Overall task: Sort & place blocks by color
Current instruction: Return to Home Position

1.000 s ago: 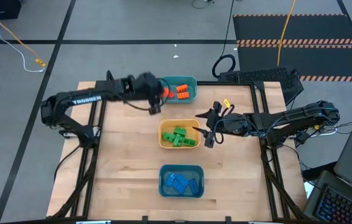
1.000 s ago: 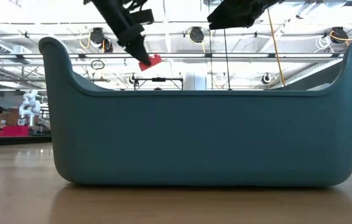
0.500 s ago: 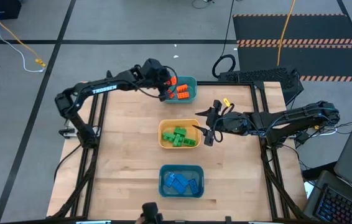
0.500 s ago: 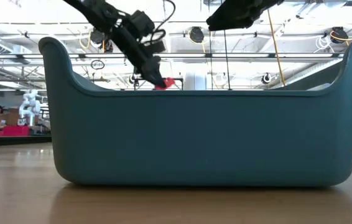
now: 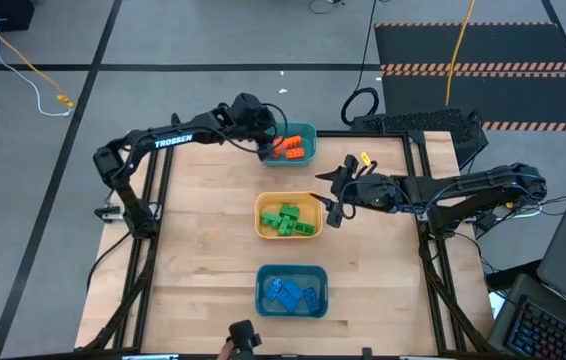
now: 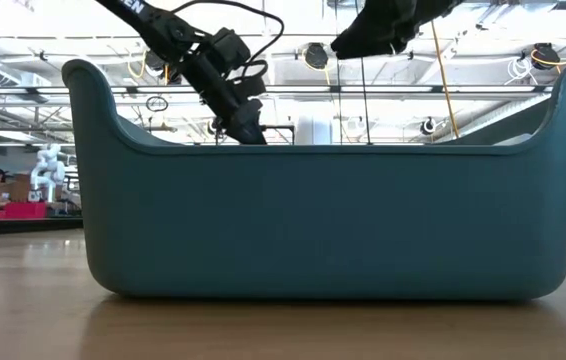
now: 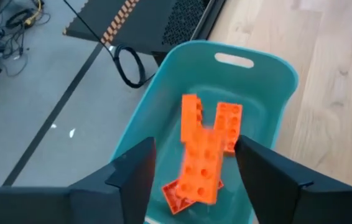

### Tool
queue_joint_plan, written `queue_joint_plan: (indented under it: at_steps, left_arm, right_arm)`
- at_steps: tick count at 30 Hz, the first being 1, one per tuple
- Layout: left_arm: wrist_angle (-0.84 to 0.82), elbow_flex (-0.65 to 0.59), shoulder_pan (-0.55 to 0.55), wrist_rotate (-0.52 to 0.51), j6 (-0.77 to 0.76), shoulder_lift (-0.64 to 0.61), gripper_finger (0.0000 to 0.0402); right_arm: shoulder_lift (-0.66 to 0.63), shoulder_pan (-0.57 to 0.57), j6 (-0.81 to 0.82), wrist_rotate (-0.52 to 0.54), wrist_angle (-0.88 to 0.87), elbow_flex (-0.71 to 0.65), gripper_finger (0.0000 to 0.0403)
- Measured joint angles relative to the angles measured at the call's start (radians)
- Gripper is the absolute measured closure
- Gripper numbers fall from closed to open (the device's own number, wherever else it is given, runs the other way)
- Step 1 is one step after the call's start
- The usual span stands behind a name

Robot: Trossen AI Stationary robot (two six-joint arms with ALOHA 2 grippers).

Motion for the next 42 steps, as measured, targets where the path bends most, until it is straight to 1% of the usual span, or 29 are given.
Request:
queue_joint_plan:
  at_steps: [3, 9, 13, 16, 20, 23, 26, 30, 33, 36, 39, 40, 42]
  left_arm:
    - [-0.011, 0.000, 0.000, 0.000, -0.009, 0.000, 0.0157]
    - [-0.060, 0.000, -0.009, 0.000, -0.008, -0.011, 0.0120]
    - [-0.095, 0.000, -0.029, -0.001, -0.026, -0.060, 0.0116]
    - [-0.149, 0.000, -0.056, 0.000, -0.040, -0.116, 0.0126]
    - [-0.236, 0.000, -0.097, 0.004, -0.104, -0.203, 0.0157]
    - [-0.252, -0.020, -0.143, 0.039, -0.164, -0.267, 0.0189]
    - [-0.201, -0.085, -0.220, 0.063, -0.200, -0.329, 0.0225]
    - [-0.117, -0.205, -0.320, 0.052, -0.262, -0.406, 0.0273]
    - [-0.052, -0.300, -0.389, 0.051, -0.329, -0.474, 0.0310]
    - [0.048, -0.413, -0.461, 0.044, -0.371, -0.549, 0.0349]
    - [0.115, -0.528, -0.526, -0.002, -0.396, -0.625, 0.0388]
    - [0.126, -0.566, -0.542, -0.016, -0.404, -0.650, 0.0394]
    - [0.163, -0.632, -0.566, -0.033, -0.421, -0.701, 0.0395]
  right_arm:
    - [0.000, -0.011, -0.001, -0.003, 0.042, -0.036, 0.0174]
    - [0.000, -0.031, -0.024, -0.002, 0.199, -0.138, 0.0174]
    - [-0.001, -0.044, -0.027, -0.002, 0.228, -0.152, 0.0174]
    - [-0.001, -0.045, -0.028, -0.002, 0.224, -0.152, 0.0174]
    - [-0.039, -0.044, -0.001, -0.004, 0.179, -0.152, 0.0174]
    - [-0.092, -0.034, 0.053, -0.025, 0.151, -0.167, 0.0174]
    - [-0.161, -0.010, 0.096, -0.034, 0.157, -0.233, 0.0174]
    - [-0.278, 0.016, 0.155, -0.029, 0.166, -0.332, 0.0174]
    - [-0.376, 0.019, 0.190, -0.029, 0.173, -0.381, 0.0179]
    - [-0.464, 0.026, 0.209, -0.029, 0.162, -0.428, 0.0196]
    - [-0.535, 0.031, 0.210, -0.032, 0.132, -0.474, 0.0224]
    - [-0.550, 0.031, 0.210, -0.033, 0.132, -0.489, 0.0236]
    - [-0.587, 0.030, 0.204, -0.033, 0.132, -0.522, 0.0264]
